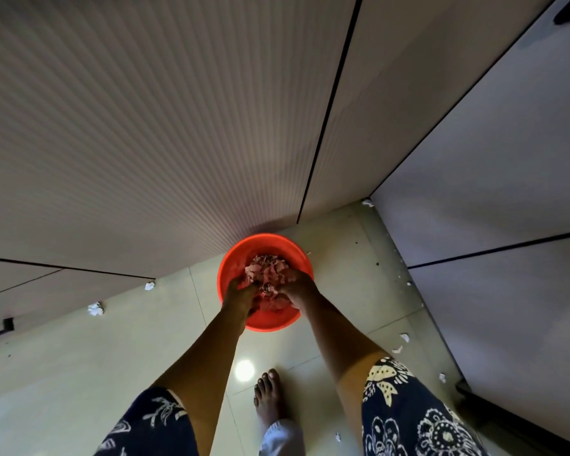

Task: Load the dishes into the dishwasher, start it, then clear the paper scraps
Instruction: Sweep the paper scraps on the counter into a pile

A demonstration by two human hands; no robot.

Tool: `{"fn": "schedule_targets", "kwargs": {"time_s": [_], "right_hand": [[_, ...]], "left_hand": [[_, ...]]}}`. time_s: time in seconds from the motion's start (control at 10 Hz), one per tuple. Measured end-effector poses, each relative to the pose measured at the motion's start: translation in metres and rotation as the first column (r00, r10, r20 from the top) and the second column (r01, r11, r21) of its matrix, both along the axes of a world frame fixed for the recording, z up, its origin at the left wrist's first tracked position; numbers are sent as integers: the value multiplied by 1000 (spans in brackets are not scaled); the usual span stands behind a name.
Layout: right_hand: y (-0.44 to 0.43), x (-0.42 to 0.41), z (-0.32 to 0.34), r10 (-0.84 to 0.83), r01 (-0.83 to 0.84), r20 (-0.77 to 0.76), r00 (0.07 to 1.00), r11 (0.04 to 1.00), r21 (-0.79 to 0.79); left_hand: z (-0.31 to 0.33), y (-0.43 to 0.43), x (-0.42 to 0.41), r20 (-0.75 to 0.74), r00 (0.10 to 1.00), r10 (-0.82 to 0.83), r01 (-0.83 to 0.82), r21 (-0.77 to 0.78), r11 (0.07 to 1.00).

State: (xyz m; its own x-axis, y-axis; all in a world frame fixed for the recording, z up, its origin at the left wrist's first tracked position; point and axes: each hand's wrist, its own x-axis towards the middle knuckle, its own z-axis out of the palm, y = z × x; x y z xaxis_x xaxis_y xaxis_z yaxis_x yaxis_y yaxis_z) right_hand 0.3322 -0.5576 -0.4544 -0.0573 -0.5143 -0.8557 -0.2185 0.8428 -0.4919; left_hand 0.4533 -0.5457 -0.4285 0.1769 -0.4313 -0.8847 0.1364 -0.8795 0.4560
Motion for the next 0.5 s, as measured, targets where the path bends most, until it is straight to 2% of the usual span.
{"fn": "schedule_targets", "kwargs": {"time_s": [0.1, 0.2, 0.3, 0.4, 0.5], "right_hand": [[2, -7, 12, 14, -19, -164, 986, 999, -31], [3, -2, 30, 295, -313, -224, 929, 949, -49], [4, -2, 62, 434, -448, -241, 868, 894, -4], [3, -6, 96, 244, -277, -367, 898, 960, -39], [4, -4, 119, 350, -370, -229, 908, 927, -52]], "left_hand": [[3, 3, 6, 129, 991, 22, -22, 2, 1000], [19, 6, 1, -30, 1000, 0, -2, -62, 998], [49, 9, -1, -20, 1000, 11, -13, -72, 997], [80, 10, 6, -16, 972, 236, -237, -43, 971], [120, 12, -1, -178, 972, 151, -163, -56, 985]]}}
